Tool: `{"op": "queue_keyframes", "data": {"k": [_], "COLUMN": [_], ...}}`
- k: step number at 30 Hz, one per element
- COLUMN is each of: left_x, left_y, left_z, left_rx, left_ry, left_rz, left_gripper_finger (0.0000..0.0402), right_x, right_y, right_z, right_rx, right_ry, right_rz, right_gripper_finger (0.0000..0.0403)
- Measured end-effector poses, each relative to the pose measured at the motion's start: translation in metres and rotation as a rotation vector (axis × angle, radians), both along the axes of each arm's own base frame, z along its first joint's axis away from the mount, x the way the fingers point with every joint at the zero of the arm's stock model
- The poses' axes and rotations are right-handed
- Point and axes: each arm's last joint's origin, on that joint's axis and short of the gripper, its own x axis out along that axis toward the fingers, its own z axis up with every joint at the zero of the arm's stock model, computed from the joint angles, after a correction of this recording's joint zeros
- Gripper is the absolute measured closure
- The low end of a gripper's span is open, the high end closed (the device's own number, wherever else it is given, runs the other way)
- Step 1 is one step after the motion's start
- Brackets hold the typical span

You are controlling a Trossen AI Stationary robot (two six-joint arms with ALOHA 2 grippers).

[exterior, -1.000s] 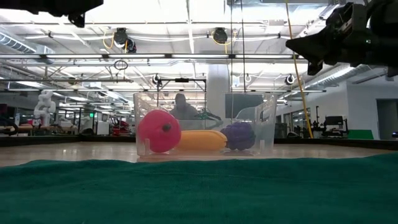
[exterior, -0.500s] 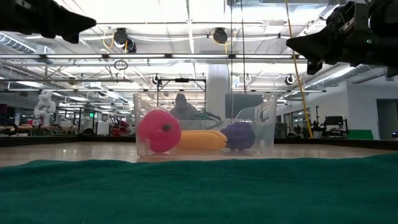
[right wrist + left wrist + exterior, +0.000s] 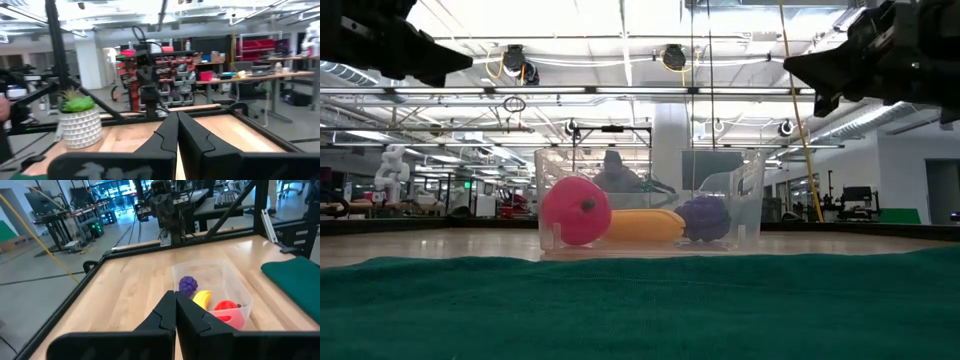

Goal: Pick and placing Produce into tupperware
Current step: Return to Home Position

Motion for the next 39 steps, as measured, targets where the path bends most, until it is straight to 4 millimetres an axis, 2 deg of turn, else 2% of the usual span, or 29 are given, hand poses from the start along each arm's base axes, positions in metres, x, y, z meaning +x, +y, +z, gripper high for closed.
{"op": "queue_keyframes", "data": {"k": [11, 17, 22, 31, 39], "left_x": [-0.011, -0.016, -0.016, -0.01, -0.002], "left_y": [0.001, -0.001, 0.0, -0.001, -0.005], "left_z": [0.006, 0.008, 0.007, -0.013, -0.024], "left_rx": [0.03, 0.043, 0.038, 0.035, 0.069], "left_ry": [-0.084, -0.117, -0.114, -0.055, -0.197], "left_rz": [0.002, -0.046, -0.018, -0.012, -0.141], "left_gripper_finger": [0.0401, 0.0401, 0.0401, 0.0401, 0.04], "right_x": [-0.012, -0.016, -0.021, -0.025, -0.025], "right_y": [0.006, 0.01, 0.014, 0.015, 0.015], "right_z": [-0.004, -0.001, 0.001, -0.003, -0.005], "right_rx": [-0.004, -0.026, -0.048, -0.049, -0.04], "right_ry": [0.068, 0.042, 0.021, 0.054, 0.06], "right_rz": [0.05, 0.071, 0.098, 0.102, 0.102], "right_gripper_finger": [0.0403, 0.0403, 0.0403, 0.0403, 0.0403]}}
